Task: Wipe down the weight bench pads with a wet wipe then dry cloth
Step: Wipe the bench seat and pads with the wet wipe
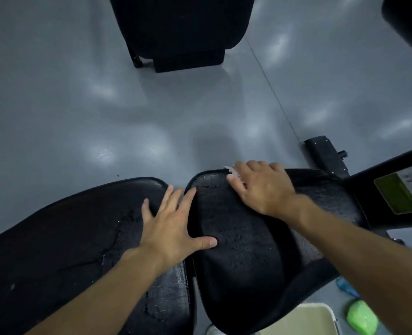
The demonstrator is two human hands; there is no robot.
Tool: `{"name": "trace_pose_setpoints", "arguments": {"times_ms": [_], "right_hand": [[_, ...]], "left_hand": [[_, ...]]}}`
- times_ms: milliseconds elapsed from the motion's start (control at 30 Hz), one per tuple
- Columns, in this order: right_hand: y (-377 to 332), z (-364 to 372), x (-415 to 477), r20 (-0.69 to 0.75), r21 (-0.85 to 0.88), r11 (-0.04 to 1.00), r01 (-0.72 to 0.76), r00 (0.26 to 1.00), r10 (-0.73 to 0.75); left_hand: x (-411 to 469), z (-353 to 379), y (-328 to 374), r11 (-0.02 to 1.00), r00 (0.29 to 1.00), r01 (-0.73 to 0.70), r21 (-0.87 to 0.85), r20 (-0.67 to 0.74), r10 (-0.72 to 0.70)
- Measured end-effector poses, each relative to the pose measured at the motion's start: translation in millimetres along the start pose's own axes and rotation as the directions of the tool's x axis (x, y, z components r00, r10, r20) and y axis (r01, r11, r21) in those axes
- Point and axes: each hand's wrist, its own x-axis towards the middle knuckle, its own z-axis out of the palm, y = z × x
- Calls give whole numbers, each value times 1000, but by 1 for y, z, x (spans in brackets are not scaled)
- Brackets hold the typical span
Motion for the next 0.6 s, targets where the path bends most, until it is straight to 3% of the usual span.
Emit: {"name": "trace_pose_setpoints", "arguments": {"times_ms": [167, 267, 467, 600], "right_hand": [[18, 2, -4, -48, -94, 990, -102, 994, 98], [-13, 4, 5, -33, -30, 996, -89, 996, 88], [-73, 8, 29, 39, 61, 991, 120, 992, -122], [-102, 11, 33, 106, -64, 924, 378, 923, -370]], "left_hand": [[-21, -2, -29, 1000, 1000, 14, 17, 24, -14], [-20, 2, -32, 1000, 1000, 17, 20, 21, -17], [-21, 8, -39, 999, 1000, 3, -47, -28, -4], [-35, 13, -49, 985, 999, -7, -173, -43, 0]]}}
